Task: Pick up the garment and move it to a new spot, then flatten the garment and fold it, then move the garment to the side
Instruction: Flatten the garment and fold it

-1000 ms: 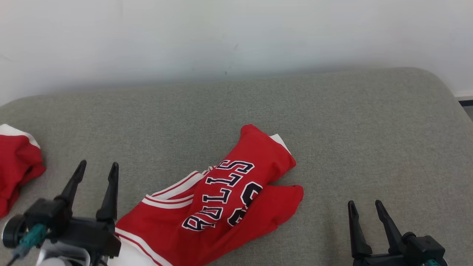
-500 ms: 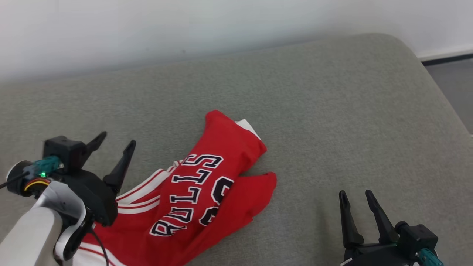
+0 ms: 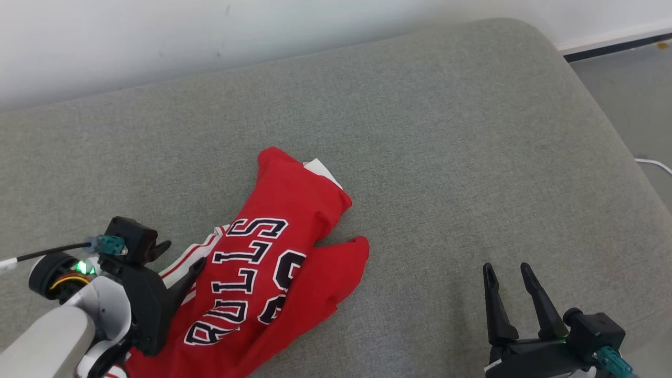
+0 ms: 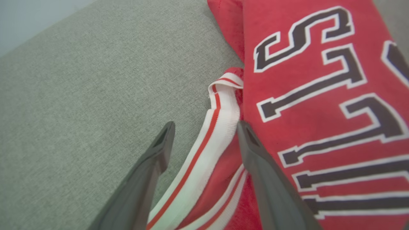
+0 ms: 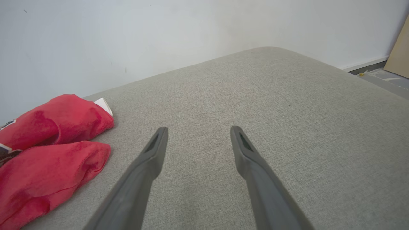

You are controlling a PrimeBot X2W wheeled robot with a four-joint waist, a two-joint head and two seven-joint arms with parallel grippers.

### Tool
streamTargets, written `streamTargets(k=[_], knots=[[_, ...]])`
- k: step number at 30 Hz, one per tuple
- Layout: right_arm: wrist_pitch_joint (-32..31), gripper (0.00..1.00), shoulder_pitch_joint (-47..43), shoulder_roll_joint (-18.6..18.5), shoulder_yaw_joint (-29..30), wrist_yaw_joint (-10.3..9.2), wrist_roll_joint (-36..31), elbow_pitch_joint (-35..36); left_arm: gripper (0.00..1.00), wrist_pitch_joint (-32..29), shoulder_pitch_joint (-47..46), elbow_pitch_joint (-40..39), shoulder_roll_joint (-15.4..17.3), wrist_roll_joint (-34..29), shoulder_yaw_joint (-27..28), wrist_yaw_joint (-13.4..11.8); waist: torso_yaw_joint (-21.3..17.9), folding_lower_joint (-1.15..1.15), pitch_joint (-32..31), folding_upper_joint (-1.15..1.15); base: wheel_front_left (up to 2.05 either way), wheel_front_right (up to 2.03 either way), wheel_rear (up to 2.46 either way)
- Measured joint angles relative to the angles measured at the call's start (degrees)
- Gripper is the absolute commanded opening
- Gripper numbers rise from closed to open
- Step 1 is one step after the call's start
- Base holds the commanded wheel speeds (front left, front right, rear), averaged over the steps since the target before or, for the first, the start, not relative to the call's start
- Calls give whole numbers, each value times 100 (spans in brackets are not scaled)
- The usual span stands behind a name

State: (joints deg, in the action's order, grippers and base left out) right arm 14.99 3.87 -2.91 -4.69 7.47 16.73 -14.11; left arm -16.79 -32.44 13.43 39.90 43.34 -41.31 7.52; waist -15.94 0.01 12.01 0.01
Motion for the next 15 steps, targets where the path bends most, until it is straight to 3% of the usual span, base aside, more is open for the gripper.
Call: streamTargets(k=[4, 5, 6, 7, 15], knots=[[0, 100, 48, 0, 0, 0, 0, 4, 100, -35, -130, 299, 41, 142, -260, 0, -27, 0, 44, 0, 0, 0, 0], [0, 100, 48, 0, 0, 0, 0, 4, 82, -35, -130, 299, 41, 142, -260, 0, -27, 0, 44, 0, 0, 0, 0], [1, 100, 65, 0, -2, 0, 2, 8, 12, -70, -200, 450, 43, 162, -444, -1, -42, 0, 64, 0, 0, 0, 0], [1, 100, 65, 0, -2, 0, 2, 8, 0, -70, -200, 450, 43, 162, -444, -1, -42, 0, 64, 0, 0, 0, 0], [1, 100, 54, 0, 51, 0, 18, 12, 0, 16, -473, 627, 29, 556, -870, 0, 21, 0, 72, 0, 0, 0, 0]])
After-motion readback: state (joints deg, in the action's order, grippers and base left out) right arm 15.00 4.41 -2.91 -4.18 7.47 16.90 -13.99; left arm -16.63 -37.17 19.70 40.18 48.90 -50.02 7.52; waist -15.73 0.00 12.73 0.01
